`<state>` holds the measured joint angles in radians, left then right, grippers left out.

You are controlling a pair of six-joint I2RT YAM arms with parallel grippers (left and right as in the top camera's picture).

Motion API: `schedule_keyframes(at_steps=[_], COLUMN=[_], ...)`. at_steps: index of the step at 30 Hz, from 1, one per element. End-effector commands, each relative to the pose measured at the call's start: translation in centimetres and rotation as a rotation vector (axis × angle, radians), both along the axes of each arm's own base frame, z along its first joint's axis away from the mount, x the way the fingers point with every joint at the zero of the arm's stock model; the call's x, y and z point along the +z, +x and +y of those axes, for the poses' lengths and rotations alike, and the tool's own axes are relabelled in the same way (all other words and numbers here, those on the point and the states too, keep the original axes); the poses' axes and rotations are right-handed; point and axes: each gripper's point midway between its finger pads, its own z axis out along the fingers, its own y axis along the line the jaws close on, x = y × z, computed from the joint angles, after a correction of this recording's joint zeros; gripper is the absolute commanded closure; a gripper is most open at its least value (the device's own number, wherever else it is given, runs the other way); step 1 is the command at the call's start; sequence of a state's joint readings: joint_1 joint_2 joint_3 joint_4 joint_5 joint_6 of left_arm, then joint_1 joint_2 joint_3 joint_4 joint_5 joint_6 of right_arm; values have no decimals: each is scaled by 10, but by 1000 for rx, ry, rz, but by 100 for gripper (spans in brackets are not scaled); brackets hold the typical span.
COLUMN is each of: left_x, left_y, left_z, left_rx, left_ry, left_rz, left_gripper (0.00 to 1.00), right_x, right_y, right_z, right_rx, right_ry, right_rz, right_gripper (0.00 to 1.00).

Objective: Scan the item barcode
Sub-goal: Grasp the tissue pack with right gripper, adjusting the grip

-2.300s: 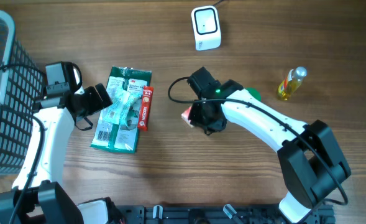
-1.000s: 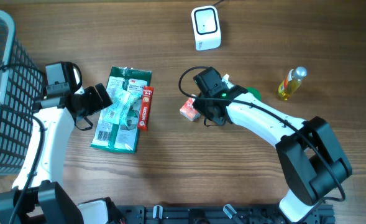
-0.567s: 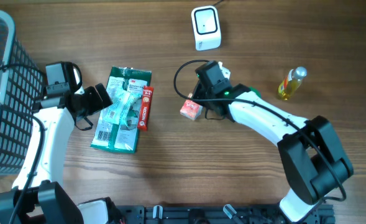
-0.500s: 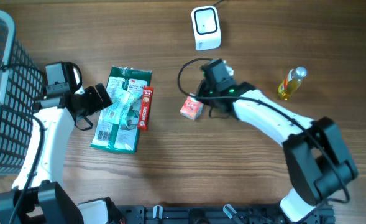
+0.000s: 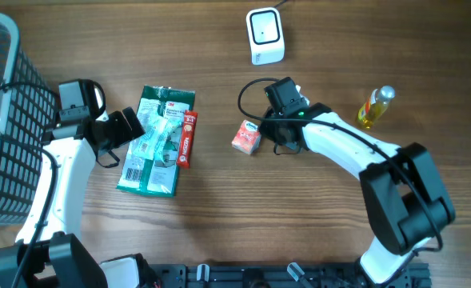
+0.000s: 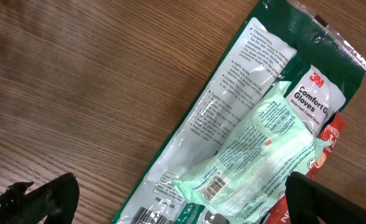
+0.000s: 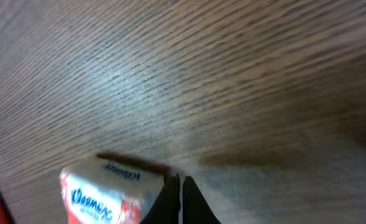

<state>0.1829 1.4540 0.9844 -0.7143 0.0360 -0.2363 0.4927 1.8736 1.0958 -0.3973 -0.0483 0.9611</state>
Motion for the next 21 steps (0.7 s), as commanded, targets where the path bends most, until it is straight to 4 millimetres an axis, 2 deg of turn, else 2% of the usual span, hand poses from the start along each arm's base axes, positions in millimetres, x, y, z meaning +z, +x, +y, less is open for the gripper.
schedule_keyframes(at_steps=[1, 4, 6, 7, 8, 12, 16, 19, 21], left_x=[-2, -2, -2, -2, -2, -2, -2, -2, -2], left_y=[-1, -1, -1, -1, -1, -1, -1, -1, -1], left_z=[-3, -3, -3, -3, -3, -3, -3, -3, -3], left_rx=[-25, -25, -25, -25, -25, -25, -25, -25, -25], left_ry=[-1, -1, -1, -1, -1, -1, -1, -1, -1], left_rz=[6, 6, 6, 6, 6, 6, 6, 6, 6], left_gripper=[0, 0, 0, 0, 0, 0, 0, 0, 0], right_x=[-13, -13, -1, 5, 11, 38, 55, 56, 55], right_y=[-6, -4, 8, 11, 15, 25, 15, 4, 0], right_z=[4, 4, 26, 33, 34, 29, 36, 46, 49], right_rx=[3, 25, 231, 303, 326, 311, 414, 474, 483], right_ry=[10, 6, 48, 60, 60, 102, 141, 207, 219], right_rz=[30, 19, -88, -125, -147, -202, -220, -195, -180], right_gripper=[94, 94, 94, 91, 87, 85, 73, 67, 67])
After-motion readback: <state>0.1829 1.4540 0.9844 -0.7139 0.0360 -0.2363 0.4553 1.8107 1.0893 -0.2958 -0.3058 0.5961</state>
